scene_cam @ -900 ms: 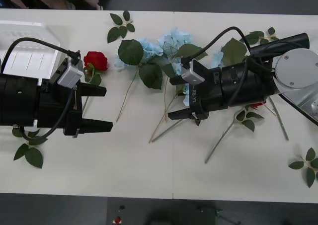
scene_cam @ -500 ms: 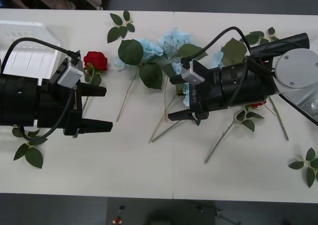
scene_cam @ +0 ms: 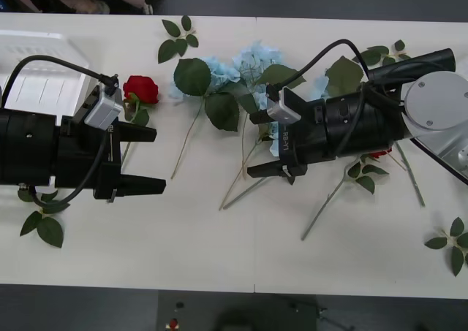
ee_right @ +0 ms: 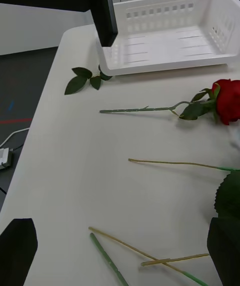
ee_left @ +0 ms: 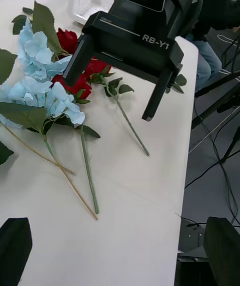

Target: Put the red flowers into the right box and the blue flowers into the left box

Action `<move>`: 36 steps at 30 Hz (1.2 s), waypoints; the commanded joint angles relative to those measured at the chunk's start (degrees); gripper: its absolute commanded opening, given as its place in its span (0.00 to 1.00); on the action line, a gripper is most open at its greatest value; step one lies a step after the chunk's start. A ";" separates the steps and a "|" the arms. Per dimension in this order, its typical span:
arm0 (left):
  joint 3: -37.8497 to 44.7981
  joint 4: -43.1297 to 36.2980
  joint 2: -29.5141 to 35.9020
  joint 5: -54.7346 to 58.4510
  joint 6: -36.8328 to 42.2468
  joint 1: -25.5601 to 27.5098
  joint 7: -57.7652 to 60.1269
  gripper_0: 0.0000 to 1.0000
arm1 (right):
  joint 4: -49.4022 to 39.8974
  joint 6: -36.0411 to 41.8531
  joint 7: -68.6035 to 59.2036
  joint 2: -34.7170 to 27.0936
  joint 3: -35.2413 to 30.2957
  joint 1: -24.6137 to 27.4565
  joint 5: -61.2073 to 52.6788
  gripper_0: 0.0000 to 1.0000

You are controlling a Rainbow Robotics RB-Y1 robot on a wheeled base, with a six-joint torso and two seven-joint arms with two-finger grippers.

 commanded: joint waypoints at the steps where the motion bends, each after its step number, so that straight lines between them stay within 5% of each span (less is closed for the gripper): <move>1: 1.07 -1.36 0.89 -0.12 -0.19 0.81 -1.72 1.00 | -1.45 -0.15 -1.45 -1.06 -0.37 -1.07 -0.16 1.00; 36: 1.07 -1.36 0.89 -0.12 -0.19 0.81 -1.72 1.00 | -1.45 -0.15 -1.45 -1.06 -0.37 -1.07 -0.16 1.00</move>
